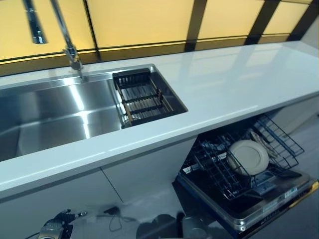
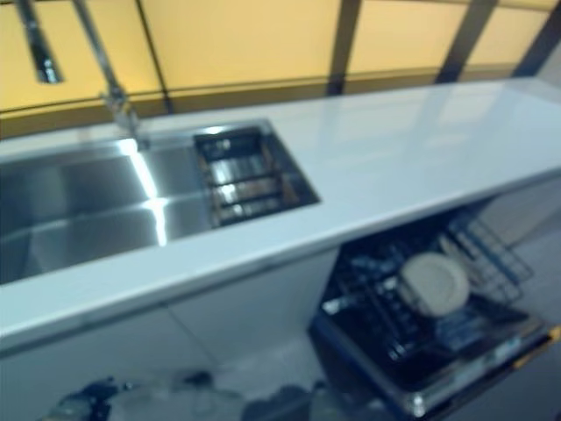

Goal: Take plates into dishwasher

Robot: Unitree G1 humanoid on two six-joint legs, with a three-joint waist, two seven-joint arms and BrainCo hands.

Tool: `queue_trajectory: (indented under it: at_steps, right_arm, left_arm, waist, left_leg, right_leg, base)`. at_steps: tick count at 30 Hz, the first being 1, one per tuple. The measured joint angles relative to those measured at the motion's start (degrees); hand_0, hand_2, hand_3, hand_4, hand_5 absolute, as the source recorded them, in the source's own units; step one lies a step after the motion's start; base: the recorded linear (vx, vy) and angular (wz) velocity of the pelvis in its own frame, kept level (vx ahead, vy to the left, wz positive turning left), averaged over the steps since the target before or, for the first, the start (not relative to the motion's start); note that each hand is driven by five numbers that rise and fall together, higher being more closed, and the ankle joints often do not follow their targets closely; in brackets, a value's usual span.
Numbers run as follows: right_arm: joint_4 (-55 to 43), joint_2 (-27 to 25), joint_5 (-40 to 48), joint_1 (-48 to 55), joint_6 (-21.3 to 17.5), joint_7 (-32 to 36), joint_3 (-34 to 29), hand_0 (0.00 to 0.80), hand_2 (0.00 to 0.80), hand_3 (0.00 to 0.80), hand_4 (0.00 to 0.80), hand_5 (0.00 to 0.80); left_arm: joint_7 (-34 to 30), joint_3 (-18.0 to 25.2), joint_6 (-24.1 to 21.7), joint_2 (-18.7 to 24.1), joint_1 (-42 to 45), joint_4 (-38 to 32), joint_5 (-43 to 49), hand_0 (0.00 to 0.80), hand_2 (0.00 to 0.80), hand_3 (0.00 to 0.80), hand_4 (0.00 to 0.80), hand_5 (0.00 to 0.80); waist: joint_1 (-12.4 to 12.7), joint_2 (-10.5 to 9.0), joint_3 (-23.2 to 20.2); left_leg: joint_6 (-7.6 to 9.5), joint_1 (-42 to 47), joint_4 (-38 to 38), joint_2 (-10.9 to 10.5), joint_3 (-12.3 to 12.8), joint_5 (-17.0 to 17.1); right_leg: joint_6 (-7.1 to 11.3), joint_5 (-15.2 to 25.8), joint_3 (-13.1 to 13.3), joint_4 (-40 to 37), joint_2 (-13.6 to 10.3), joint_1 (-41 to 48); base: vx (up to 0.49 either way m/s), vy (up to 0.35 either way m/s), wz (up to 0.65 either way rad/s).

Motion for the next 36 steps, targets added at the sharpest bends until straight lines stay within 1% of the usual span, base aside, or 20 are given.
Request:
queue_trajectory:
  at_steps: [1, 2, 3, 4, 5, 6, 7, 9, 11, 13, 14, 17, 19, 23, 27, 29, 31, 34, 35, 36]
  right_arm:
    - [-0.13, 0.26, 0.34, -0.70, -0.20, -0.77, 0.42, 0.000, 0.000, 0.000, 0.000, 0.000]
    - [-0.47, 1.26, 0.75, -2.06, -0.71, -1.80, 2.26, 0.000, 0.000, 0.000, 0.000, 0.000]
    - [-0.18, 2.18, 1.52, -3.64, -0.75, -2.74, 2.99, 0.000, 0.000, 0.000, 0.000, 0.000]
    - [-0.10, 2.70, 2.27, -4.96, -0.82, -3.58, 3.51, 0.000, 0.000, 0.000, 0.000, 0.000]
    - [-0.60, 3.52, 3.37, -6.35, -0.87, -4.58, 3.89, 0.000, 0.000, 0.000, 0.000, 0.000]
    - [-1.18, 3.83, 4.42, -6.16, -0.75, -5.20, 4.12, 0.000, 0.000, 0.000, 0.000, 0.000]
    - [-1.17, 4.04, 5.56, -5.92, -0.67, -5.36, 4.17, 0.000, 0.000, 0.000, 0.000, 0.000]
    - [-1.80, 4.17, 7.12, -6.11, -0.88, -5.67, 4.20, 0.000, 0.000, 0.000, 0.000, 0.000]
    - [-1.88, 4.40, 7.29, -6.10, -0.93, -5.71, 4.20, 0.000, 0.000, 0.000, 0.000, 0.000]
    - [-1.32, 5.44, 7.29, -5.58, -0.82, -6.29, 4.26, 0.000, 0.000, 0.000, 0.000, 0.000]
    - [-1.28, 6.01, 7.30, -4.79, -0.77, -6.40, 4.31, 0.000, 0.000, 0.000, 0.000, 0.000]
    - [-1.29, 7.07, 7.77, -3.47, 0.26, -6.90, 4.44, 0.000, 0.000, 0.000, 0.000, 0.000]
    - [-1.28, 7.66, 7.79, -3.03, 0.58, -7.31, 4.40, 0.000, 0.000, 0.000, 0.000, 0.000]
    - [-1.26, 8.53, 7.66, -2.50, 0.99, -7.25, 4.41, 0.000, 0.000, 0.000, 0.000, 0.000]
    - [-1.14, 9.81, 7.70, -0.50, 1.37, -7.30, 4.35, 0.000, 0.000, 0.000, 0.000, 0.000]
    - [-0.83, 10.42, 7.70, 0.25, 1.51, -7.32, 4.19, 0.000, 0.000, 0.000, 0.000, 0.000]
    - [-0.45, 10.45, 7.71, -0.16, 1.42, -7.53, 4.19, 0.000, 0.000, 0.000, 0.000, 0.000]
    - [-0.50, 10.45, 7.60, -3.26, 1.25, -7.86, 4.19, 0.000, 0.000, 0.000, 0.000, 0.000]
    - [-0.62, 10.34, 7.44, -5.05, 1.51, -7.88, 4.51, 0.000, 0.000, 0.000, 0.000, 0.000]
    - [-1.09, 10.28, 7.57, -6.57, 1.35, -8.29, 4.90, 0.000, 0.000, 0.000, 0.000, 0.000]
  left_arm:
    - [-0.04, 0.00, 0.14, 0.09, 0.88, 0.05, 0.41, 0.000, 0.000, 0.000, 0.000, 0.000]
    - [-0.05, 0.03, 0.27, 0.25, 0.90, 0.07, 1.29, 0.000, 0.000, 0.000, 0.000, 0.000]
    - [0.00, -0.02, 0.22, 0.20, 0.87, 0.05, 1.61, 0.000, 0.000, 0.000, 0.000, 0.000]
    - [0.04, -0.04, 0.22, 0.02, 0.83, 0.14, 1.59, 0.000, 0.000, 0.000, 0.000, 0.000]
    - [-0.01, -0.22, 0.28, -0.75, -0.15, -0.18, 1.51, 0.000, 0.000, 0.000, 0.000, 0.000]
    - [0.09, -0.86, 0.56, -1.84, -1.33, -1.84, 1.47, 0.000, 0.000, 0.000, 0.000, 0.000]
    - [-0.04, -1.38, 0.21, -2.92, -2.50, -3.97, 1.55, 0.000, 0.000, 0.000, 0.000, 0.000]
    - [0.23, -3.46, -0.54, -4.18, -4.42, -5.09, 1.59, 0.000, 0.000, 0.000, 0.000, 0.000]
    - [0.82, -3.78, -0.43, -4.39, -5.55, -5.11, 1.56, 0.000, 0.000, 0.000, 0.000, 0.000]
    - [1.23, -4.16, -0.13, -3.34, -5.63, -4.96, 1.56, 0.000, 0.000, 0.000, 0.000, 0.000]
    - [1.28, -4.24, -0.16, -2.81, -5.63, -5.00, 1.56, 0.000, 0.000, 0.000, 0.000, 0.000]
    - [1.49, -5.25, -0.13, -2.03, -5.57, -4.43, 1.53, 0.000, 0.000, 0.000, 0.000, 0.000]
    - [1.76, -5.20, -0.10, -2.13, -5.56, -3.58, 1.48, 0.000, 0.000, 0.000, 0.000, 0.000]
    - [2.43, -4.39, 0.03, -2.49, -4.03, -1.92, 1.42, 0.000, 0.000, 0.000, 0.000, 0.000]
    - [2.89, -0.69, 0.02, -2.53, -0.87, -0.95, 1.50, 0.000, 0.000, 0.000, 0.000, 0.000]
    - [3.15, -0.72, 0.00, -2.71, -0.86, -0.65, 1.46, 0.000, 0.000, 0.000, 0.000, 0.000]
    - [3.46, -0.80, 0.39, -3.62, -1.11, -0.69, 1.42, 0.000, 0.000, 0.000, 0.000, 0.000]
    - [2.80, -2.53, 2.55, -5.95, -2.44, -0.40, 1.53, 0.000, 0.000, 0.000, 0.000, 0.000]
    - [2.11, -4.42, 3.14, -6.77, -3.63, 0.07, 1.53, 0.000, 0.000, 0.000, 0.000, 0.000]
    - [1.57, -5.84, 3.47, -7.05, -4.31, 0.05, 1.54, 0.000, 0.000, 0.000, 0.000, 0.000]
  waist:
    - [1.53, -0.71, -0.40]
    - [3.17, -1.57, -0.44]
    - [4.37, -1.87, -0.61]
    - [4.48, -2.03, -0.66]
    - [3.95, -2.44, -0.59]
    - [3.85, -2.16, -0.72]
    - [3.85, -2.21, -0.71]
    - [3.73, -2.74, -0.92]
    - [3.67, -3.98, -1.70]
    - [3.43, -5.54, -2.75]
    - [2.66, -6.55, -3.46]
    - [2.00, -7.99, -4.44]
    - [1.79, -8.00, -4.48]
    - [2.16, -6.35, -4.75]
    - [2.30, -4.72, -5.47]
    - [2.37, -4.47, -5.52]
    - [2.42, -4.60, -5.58]
    - [2.00, -5.37, -4.91]
    - [1.72, -5.88, -4.28]
    - [0.53, -5.50, -3.42]
  left_leg:
    - [-0.26, -0.16, 0.47, -0.37, -0.80, 0.04]
    - [-0.26, -1.39, 2.63, -0.10, -1.48, 0.00]
    - [-0.27, -2.45, 4.02, 0.36, -2.28, -0.14]
    - [-0.53, -3.26, 4.87, 0.31, -3.11, -0.39]
    - [-0.41, -4.48, 5.46, 0.57, -4.22, -0.86]
    - [0.22, -5.05, 4.81, 0.45, -5.56, -0.42]
    - [0.31, -5.20, 4.38, 0.17, -6.45, -0.33]
    - [-0.84, -5.71, 3.99, 0.18, -6.79, 0.44]
    - [-1.74, -6.11, 3.91, -0.06, -6.50, 1.19]
    - [-1.62, -6.54, 4.06, -0.48, -6.30, 1.39]
    - [-1.45, -7.02, 4.13, -0.70, -6.38, 1.51]
    - [-1.50, -7.23, 3.94, -1.22, -6.15, 1.73]
    - [-1.66, -7.49, 3.96, -1.45, -6.16, 1.85]
    - [-2.03, -7.58, 2.88, -1.58, -6.34, 2.51]
    - [-2.50, -5.63, -2.17, -1.82, -6.62, 5.07]
    - [-2.57, -5.78, -3.57, -1.86, -7.94, 5.96]
    - [-2.58, -5.88, -3.44, -1.88, -7.90, 6.35]
    - [-1.95, -7.76, 1.34, -1.84, -7.94, 4.65]
    - [0.22, -10.05, 5.91, -1.63, -9.05, 2.01]
    - [0.49, -11.63, 8.54, -1.37, -9.32, -0.03]
  right_leg:
    - [1.19, -1.26, 0.80, -4.42, 0.24, 3.27]
    - [1.23, -2.22, -1.21, -9.63, 0.27, 5.39]
    - [0.90, -2.41, -2.77, -13.28, 0.78, 6.86]
    - [0.71, -2.47, -2.33, -15.61, 1.29, 7.88]
    - [0.40, -2.99, -2.14, -18.35, 1.66, 9.38]
    - [0.27, -3.02, -2.32, -17.83, 2.07, 8.92]
    - [0.22, -3.06, -1.87, -17.90, 2.13, 9.01]
    - [0.00, -2.28, -1.78, -18.92, 2.13, 9.04]
    - [-0.37, -0.87, -1.18, -20.95, 2.16, 9.06]
    - [-0.24, -0.39, -0.72, -21.86, 1.84, 8.94]
    - [-0.10, -0.33, -0.61, -22.04, 1.66, 8.62]
    - [0.00, 0.91, -0.19, -22.38, 1.25, 8.36]
    - [0.56, 1.63, -0.18, -22.85, 1.11, 8.29]
    - [0.63, 2.22, -0.31, -23.96, 1.31, 8.23]
    - [0.36, 2.42, -1.13, -25.56, 1.80, 9.03]
    - [0.32, 2.44, -1.54, -25.84, 1.94, 8.93]
    - [0.29, 2.42, -0.61, -25.48, 1.92, 8.06]
    - [-0.21, 2.02, 2.04, -24.13, 1.77, 6.66]
    - [0.05, 1.96, 3.17, -21.81, 1.27, 4.80]
    - [0.23, 1.67, 3.01, -19.95, 1.50, 3.73]
  base:
    - [-0.227, -0.370, -0.51]
    - [-0.208, -0.343, -0.54]
    - [-0.113, -0.193, -0.43]
    - [-0.173, -0.070, -0.13]
    - [-0.223, -0.078, 0.22]
    - [-0.248, -0.086, 0.46]
    - [-0.127, -0.040, 0.33]
    - [-0.072, -0.005, 0.10]
    - [-0.061, -0.008, -0.13]
    - [-0.041, -0.025, -0.08]
    - [-0.046, -0.041, 0.02]
    - [-0.062, -0.066, -0.05]
    - [-0.086, -0.103, -0.02]
    - [-0.088, -0.100, 0.00]
    - [-0.118, -0.002, 0.08]
    - [-0.237, 0.109, 0.22]
    - [-0.352, 0.200, 0.02]
    - [-0.360, 0.247, -0.29]
    - [-0.356, 0.375, -0.38]
    - [-0.323, 0.312, -0.34]
